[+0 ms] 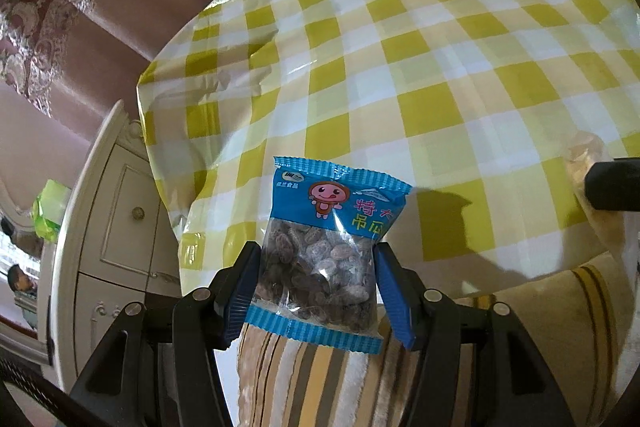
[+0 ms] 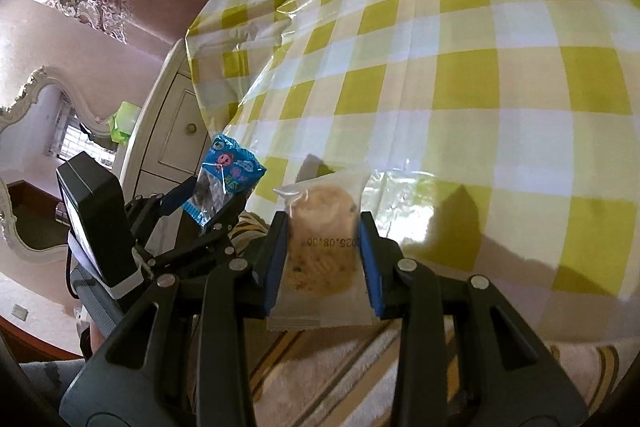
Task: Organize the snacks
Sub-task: 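Lift bean bag with left gripper while right gripper lifts cookie packet toward box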
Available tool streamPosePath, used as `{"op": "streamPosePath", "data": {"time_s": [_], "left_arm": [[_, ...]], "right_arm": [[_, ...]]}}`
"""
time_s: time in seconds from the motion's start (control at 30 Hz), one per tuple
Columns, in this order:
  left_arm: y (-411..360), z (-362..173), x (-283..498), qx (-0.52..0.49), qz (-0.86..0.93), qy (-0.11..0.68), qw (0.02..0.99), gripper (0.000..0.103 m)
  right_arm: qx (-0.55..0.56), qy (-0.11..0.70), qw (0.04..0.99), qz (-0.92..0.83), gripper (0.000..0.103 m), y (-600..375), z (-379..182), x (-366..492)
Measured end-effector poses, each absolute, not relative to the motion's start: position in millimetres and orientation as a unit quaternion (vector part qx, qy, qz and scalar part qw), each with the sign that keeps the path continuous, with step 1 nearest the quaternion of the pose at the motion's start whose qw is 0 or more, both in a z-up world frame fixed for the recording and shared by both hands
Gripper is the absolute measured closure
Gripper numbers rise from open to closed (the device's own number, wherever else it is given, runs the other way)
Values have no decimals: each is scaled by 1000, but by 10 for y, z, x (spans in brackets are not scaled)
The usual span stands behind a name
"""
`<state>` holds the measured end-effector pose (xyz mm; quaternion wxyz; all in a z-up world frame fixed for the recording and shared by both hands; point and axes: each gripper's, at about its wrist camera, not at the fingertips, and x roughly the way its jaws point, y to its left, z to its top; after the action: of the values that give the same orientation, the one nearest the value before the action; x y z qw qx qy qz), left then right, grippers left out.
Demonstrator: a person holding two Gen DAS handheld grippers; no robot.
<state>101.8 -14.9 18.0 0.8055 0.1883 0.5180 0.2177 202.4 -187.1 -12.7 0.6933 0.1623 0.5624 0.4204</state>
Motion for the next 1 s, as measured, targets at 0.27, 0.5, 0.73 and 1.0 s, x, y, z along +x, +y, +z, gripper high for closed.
{"op": "streamPosePath", "data": {"time_s": [0.27, 0.5, 0.73, 1.0], "left_arm": [[-360, 180, 1004, 213, 217, 522, 797, 45], [-621, 263, 1023, 229, 202, 511, 803, 45], [-954, 327, 1053, 244, 182, 501, 810, 45], [-1349, 354, 1124, 260, 154, 492, 816, 45]], "right_arm": [[181, 550, 701, 416, 64, -2212, -37, 1982], [197, 538, 714, 403, 64, -2587, 27, 1960], [212, 527, 725, 389, 64, -3016, 94, 1923], [226, 518, 739, 367, 64, -3458, 160, 1881]]}}
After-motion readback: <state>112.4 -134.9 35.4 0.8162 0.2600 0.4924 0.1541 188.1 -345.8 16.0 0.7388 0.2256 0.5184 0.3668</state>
